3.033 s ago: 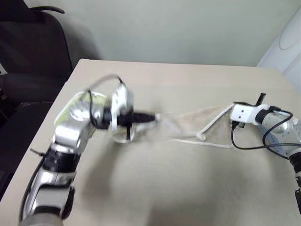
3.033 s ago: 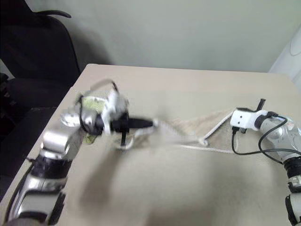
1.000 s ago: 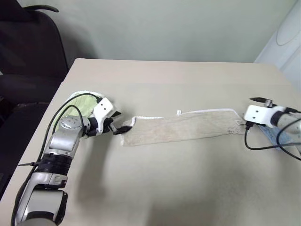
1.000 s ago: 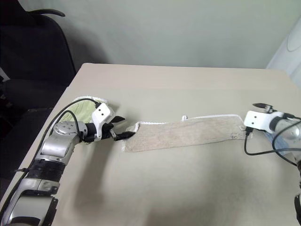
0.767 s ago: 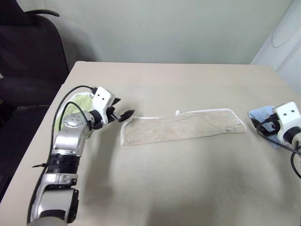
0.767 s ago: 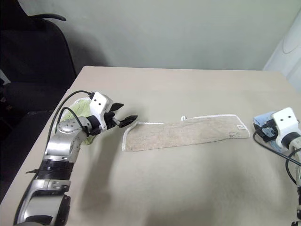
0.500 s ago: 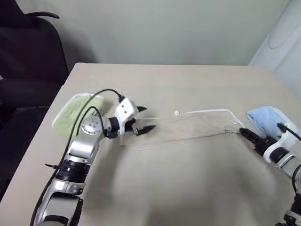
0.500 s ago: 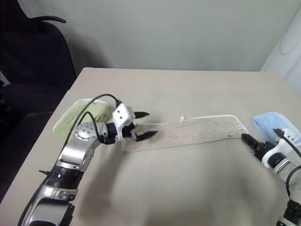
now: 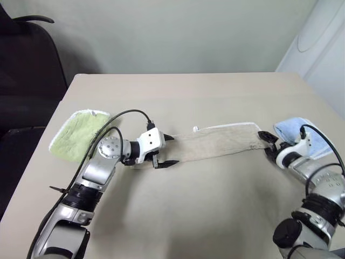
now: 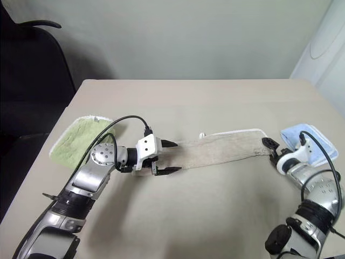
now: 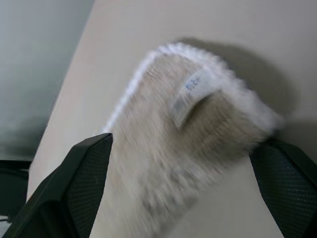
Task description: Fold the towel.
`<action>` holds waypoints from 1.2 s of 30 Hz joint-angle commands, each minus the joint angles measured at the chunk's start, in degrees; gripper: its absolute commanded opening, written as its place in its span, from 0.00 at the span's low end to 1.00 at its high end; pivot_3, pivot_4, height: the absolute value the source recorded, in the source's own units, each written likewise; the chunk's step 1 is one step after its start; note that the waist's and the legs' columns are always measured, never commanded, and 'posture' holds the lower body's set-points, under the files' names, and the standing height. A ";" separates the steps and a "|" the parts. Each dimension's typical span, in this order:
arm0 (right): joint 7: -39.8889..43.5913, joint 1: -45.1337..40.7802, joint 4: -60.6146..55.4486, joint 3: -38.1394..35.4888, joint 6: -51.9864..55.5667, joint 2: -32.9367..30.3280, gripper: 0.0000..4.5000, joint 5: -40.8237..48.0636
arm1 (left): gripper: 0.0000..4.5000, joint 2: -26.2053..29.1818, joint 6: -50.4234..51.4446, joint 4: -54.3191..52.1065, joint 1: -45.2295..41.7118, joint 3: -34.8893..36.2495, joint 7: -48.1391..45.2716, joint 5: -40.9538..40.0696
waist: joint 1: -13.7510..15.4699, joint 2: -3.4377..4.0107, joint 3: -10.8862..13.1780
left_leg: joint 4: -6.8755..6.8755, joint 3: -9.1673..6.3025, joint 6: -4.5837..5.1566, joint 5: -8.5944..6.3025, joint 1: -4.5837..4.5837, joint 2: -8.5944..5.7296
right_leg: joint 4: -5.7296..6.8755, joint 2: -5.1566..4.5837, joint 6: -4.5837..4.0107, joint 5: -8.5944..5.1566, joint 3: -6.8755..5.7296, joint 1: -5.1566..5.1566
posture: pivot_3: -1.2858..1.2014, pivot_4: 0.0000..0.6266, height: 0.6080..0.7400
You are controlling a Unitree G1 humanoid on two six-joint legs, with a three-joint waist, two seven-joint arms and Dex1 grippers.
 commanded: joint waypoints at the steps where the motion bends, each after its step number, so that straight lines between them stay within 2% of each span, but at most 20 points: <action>1: 0.74 -2.84 7.41 2.17 -5.65 -0.18 0.96 -2.02 | 1.00 1.40 0.29 -2.82 2.18 0.33 -0.49 0.26 | -0.09 -0.10 -0.06 | -0.06 -0.01 0.00 0.00 -0.01 0.00 | 0.00 0.00 -0.02 -0.01 -0.02 -0.03 | 0.52 0.24 0.96; 3: 1.15 -4.24 10.40 2.83 -8.15 -0.62 0.86 -2.78 | 1.00 2.63 0.99 -3.83 4.20 0.15 -0.99 0.48 | -0.37 -0.11 -0.07 | -0.11 -0.02 0.04 -0.03 0.00 0.01 | 0.00 0.00 -0.04 0.00 0.01 -0.07 | 0.52 0.24 0.96; 7: 1.14 -4.87 11.71 2.51 -10.81 -1.85 0.55 -2.02 | 1.00 5.26 2.46 -5.19 8.26 0.02 -2.17 0.64 | -0.27 -0.12 -0.07 | -0.16 -0.07 0.04 -0.02 -0.02 0.02 | 0.00 0.00 -0.12 -0.02 -0.05 -0.10 | 0.52 0.24 0.96; 10: 1.10 -4.62 9.30 2.04 -11.02 -3.26 0.30 -0.61 | 1.00 6.61 2.41 -5.38 10.61 -0.01 -1.89 1.26 | -0.29 0.02 -0.12 | -0.21 -0.06 0.04 -0.03 -0.02 0.01 | 0.00 0.00 -0.23 -0.07 -0.03 -0.13 | 0.52 0.24 0.96; 13: 4.37 -2.76 3.21 6.77 -11.15 -6.05 0.05 -2.54 | 1.00 6.34 3.35 -5.79 11.67 0.90 -1.49 -0.07 | -0.07 0.25 -0.23 | -0.34 -0.05 0.07 -0.06 -0.03 0.02 | 0.03 0.00 -0.36 -0.17 -0.07 -0.19 | 0.52 0.24 0.96; 14: 5.07 -2.29 2.07 8.03 -11.32 -6.56 0.01 -2.91 | 1.00 6.30 3.46 -5.87 11.78 1.05 -1.47 -0.33 | -0.05 0.32 -0.27 | -0.36 -0.06 0.14 -0.11 -0.03 0.02 | 0.04 0.00 -0.39 -0.23 -0.12 -0.20 | 0.52 0.24 0.96; 17: 11.70 0.04 -6.72 19.32 -14.17 -10.89 0.01 -8.07 | 1.00 5.37 5.80 -7.60 11.89 2.33 -1.69 -3.37 | -0.07 0.46 -0.34 | -0.35 -0.05 0.47 -0.31 -0.03 0.04 | 0.07 0.01 -0.40 -0.28 -0.14 -0.20 | 0.52 0.24 0.96; 19: 18.24 1.24 -14.25 32.42 -18.52 -16.11 0.01 -15.42 | 1.00 4.69 7.78 -9.21 12.04 3.17 -1.71 -5.79 | -0.12 0.54 -0.30 | -0.34 -0.05 0.52 -0.35 -0.03 0.04 | 0.07 0.01 -0.38 -0.30 -0.15 -0.20 | 0.52 0.24 0.96; 21: 21.97 2.02 -17.44 39.54 -21.83 -19.09 0.01 -20.08 | 1.00 4.43 9.03 -10.17 12.18 3.54 -1.74 -6.95 | -0.18 0.56 -0.28 | -0.33 -0.02 0.50 -0.36 -0.06 0.04 | 0.06 0.00 -0.34 -0.33 -0.13 -0.21 | 0.52 0.24 0.96; 23: 25.81 2.24 -20.26 49.64 -26.88 -22.85 0.01 -28.15 | 1.00 4.06 10.33 -11.44 12.39 4.05 -1.63 -8.30 | -0.09 0.53 -0.30 | -0.31 -0.05 0.52 -0.38 -0.06 0.07 | 0.02 0.03 -0.32 -0.34 -0.20 -0.14 | 0.52 0.24 0.96; 24: 28.26 1.65 -21.28 57.07 -30.62 -24.48 0.01 -34.16 | 1.00 3.63 11.29 -12.05 12.61 4.74 -1.34 -9.51 | 0.02 0.54 -0.30 | -0.31 -0.05 0.52 -0.38 -0.06 0.07 | 0.02 0.02 -0.32 -0.34 -0.20 -0.12 | 0.52 0.24 0.96; 25: 30.12 0.46 -21.30 64.47 -34.40 -24.67 0.01 -40.21 | 1.00 3.27 12.51 -12.37 12.86 5.73 -0.92 -10.95 | 0.08 0.53 -0.30 | -0.27 -0.06 0.50 -0.39 -0.06 0.08 | 0.01 0.02 -0.30 -0.35 -0.22 -0.11 | 0.52 0.24 0.96; 27: 31.75 -1.29 -19.56 72.71 -38.13 -22.73 0.01 -46.83 | 1.00 2.73 14.52 -12.41 13.42 7.57 0.12 -12.99 | 0.04 0.52 -0.30 | -0.24 -0.06 0.51 -0.41 -0.05 0.08 | 0.01 -0.01 -0.30 -0.34 -0.23 -0.11 | 0.52 0.24 0.96; 28: 32.14 -1.77 -18.23 74.98 -38.92 -21.21 0.01 -48.60 | 1.00 2.46 15.66 -12.17 13.71 8.49 0.80 -13.77 | -0.04 0.52 -0.30 | -0.24 -0.05 0.51 -0.41 -0.05 0.08 | 0.01 -0.01 -0.30 -0.32 -0.23 -0.13 | 0.52 0.24 0.96; 31: 33.60 -1.36 -15.43 77.00 -41.05 -17.44 0.15 -50.63 | 1.00 2.09 17.56 -12.10 15.12 10.79 2.89 -15.10 | 0.08 0.55 -0.29 | -0.22 -0.07 0.54 -0.38 -0.06 0.09 | 0.07 0.01 -0.32 -0.29 -0.24 -0.21 | 0.52 0.24 0.96; 36: 36.54 0.76 -16.48 70.25 -38.64 -14.22 0.53 -44.72 | 1.00 0.56 25.08 -15.96 19.39 18.30 7.82 -22.76 | 0.69 0.52 -0.30 | -0.19 0.01 0.43 -0.36 -0.10 0.09 | -0.04 -0.05 -0.33 -0.30 -0.26 -0.12 | 0.52 0.24 0.96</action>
